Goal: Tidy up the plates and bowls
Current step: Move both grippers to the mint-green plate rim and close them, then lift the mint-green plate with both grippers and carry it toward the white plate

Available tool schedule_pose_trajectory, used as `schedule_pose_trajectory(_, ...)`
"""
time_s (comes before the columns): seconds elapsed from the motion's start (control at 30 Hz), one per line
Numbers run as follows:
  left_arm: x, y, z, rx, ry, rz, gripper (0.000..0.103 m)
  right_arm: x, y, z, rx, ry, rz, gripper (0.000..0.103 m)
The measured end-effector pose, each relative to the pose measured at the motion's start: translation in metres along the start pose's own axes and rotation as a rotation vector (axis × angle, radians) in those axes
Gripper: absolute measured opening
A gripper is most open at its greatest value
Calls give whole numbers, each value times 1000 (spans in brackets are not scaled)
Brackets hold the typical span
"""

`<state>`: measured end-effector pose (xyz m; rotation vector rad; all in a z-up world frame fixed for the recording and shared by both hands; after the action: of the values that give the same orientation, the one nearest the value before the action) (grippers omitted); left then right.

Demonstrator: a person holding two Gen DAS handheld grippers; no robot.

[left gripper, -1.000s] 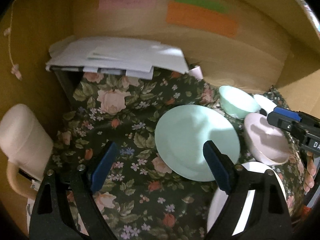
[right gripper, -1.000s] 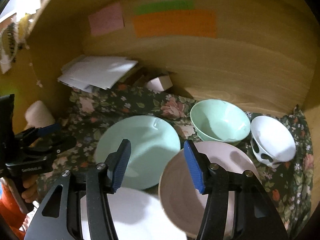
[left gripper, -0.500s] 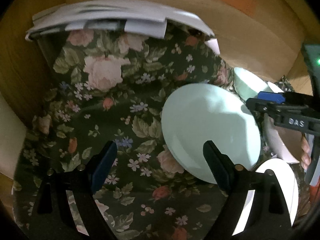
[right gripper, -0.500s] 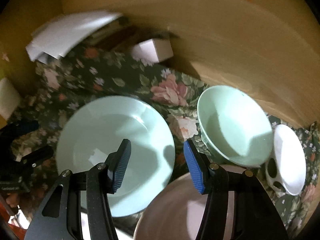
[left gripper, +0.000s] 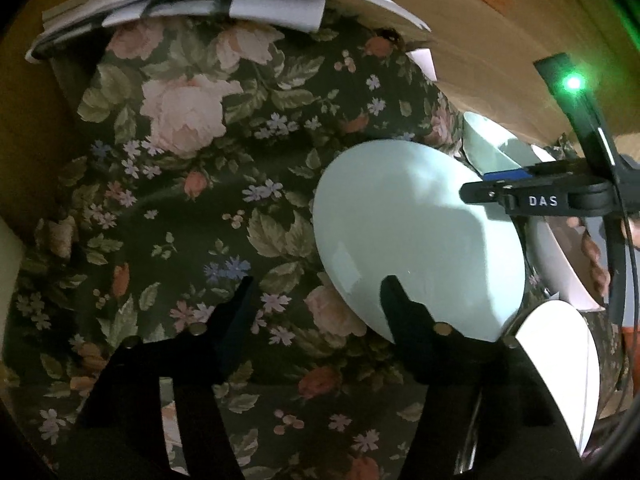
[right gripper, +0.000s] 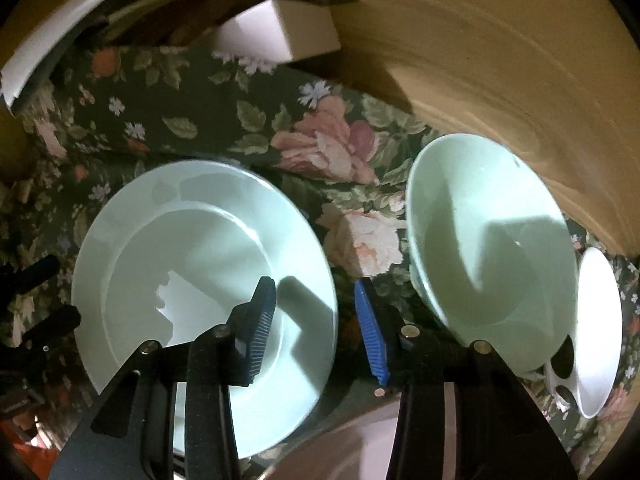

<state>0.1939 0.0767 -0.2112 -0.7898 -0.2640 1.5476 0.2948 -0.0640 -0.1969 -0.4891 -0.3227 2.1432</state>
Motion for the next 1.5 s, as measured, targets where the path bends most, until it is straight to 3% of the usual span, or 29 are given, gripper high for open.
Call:
schedule_pose_trajectory(0.1,0,1,-5,24,26,11,51,6,-6,-3,20,-25,-1,35)
schedule_pose_trajectory(0.23,-1,2,-9,42,81,25,50,-2,-10,-10,34,-66,-16,35)
schedule_pose_trajectory(0.4,-6,4,-11,53,95,11,50,0,-9,-7,25,-76,10,34)
schedule_pose_trajectory(0.47,-10,5,-13,62,104,-4,50,6,-9,-5,17,-83,36,28)
schedule_pose_trajectory(0.63,-9,5,-14,48,42,-6,48,29,-4,-5,-8,-90,85,26)
schedule_pose_trajectory(0.77,-2,7,-9,50,39,-3,37,26,-6,-6,7,-105,106,29)
schedule_pose_trajectory(0.97,-10,13,-6,54,15,-50,37,30,-7,-8,-10,-91,118,28)
schedule_pose_trajectory(1.17,-5,8,-3,53,30,6,37,29,2,13,-56,-92,68,25)
schedule_pose_trajectory(1.5,3,-6,34,-50,35,43,37,30,5,37,-132,-152,16,24)
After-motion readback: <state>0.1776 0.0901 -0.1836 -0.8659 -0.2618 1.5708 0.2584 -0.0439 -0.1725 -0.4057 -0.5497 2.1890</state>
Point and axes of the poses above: each gripper's, at about its wrist camera, not at the fingertips, and z roughly against the way its jaws point, x to its left, y to its underside, the point moved 3 cm from there along -z, roughly the way its jaws point, and after that the axes turned 12 degrees about y, right-handed, at the moved point
